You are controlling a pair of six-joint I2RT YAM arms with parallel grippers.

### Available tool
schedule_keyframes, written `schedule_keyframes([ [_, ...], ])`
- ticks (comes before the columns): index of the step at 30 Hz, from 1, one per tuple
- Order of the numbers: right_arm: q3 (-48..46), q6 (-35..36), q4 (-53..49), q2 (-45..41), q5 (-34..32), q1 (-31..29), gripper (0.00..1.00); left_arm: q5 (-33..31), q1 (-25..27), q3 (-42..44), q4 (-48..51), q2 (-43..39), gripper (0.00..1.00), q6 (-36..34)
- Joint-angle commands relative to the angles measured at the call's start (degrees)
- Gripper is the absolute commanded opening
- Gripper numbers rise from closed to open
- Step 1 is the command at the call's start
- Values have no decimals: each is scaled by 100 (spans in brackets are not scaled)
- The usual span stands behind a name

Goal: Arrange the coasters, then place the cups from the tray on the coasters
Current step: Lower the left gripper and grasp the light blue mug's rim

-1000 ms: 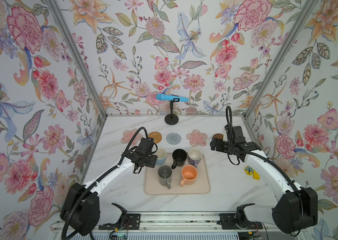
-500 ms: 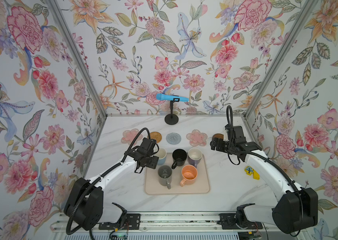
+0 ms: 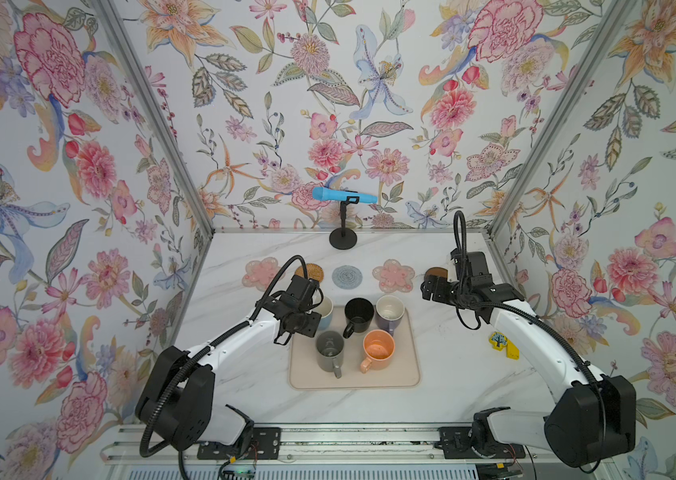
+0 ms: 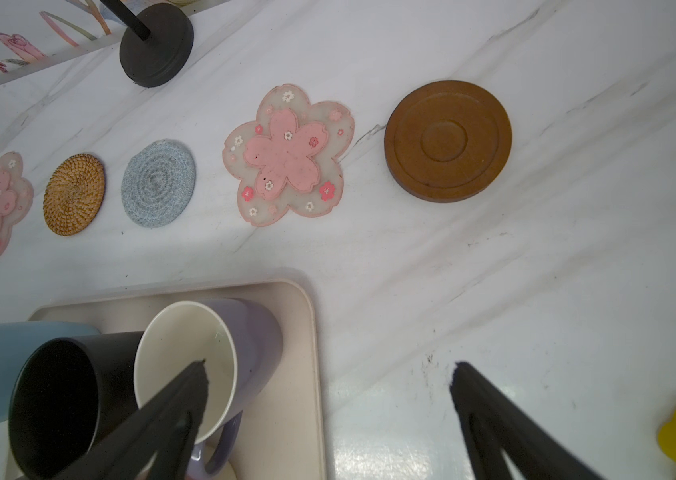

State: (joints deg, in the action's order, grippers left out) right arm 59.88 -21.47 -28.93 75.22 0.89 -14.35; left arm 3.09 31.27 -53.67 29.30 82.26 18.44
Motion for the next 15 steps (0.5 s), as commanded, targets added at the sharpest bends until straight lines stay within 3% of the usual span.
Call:
schedule_keyframes([
  [1,-99,-2,23,-61,46,58,93,145,85,-108,-103,69,50,51],
  [15,-268,28,43,-184,129,160,93,-143,266,-117,114,165,37,199],
])
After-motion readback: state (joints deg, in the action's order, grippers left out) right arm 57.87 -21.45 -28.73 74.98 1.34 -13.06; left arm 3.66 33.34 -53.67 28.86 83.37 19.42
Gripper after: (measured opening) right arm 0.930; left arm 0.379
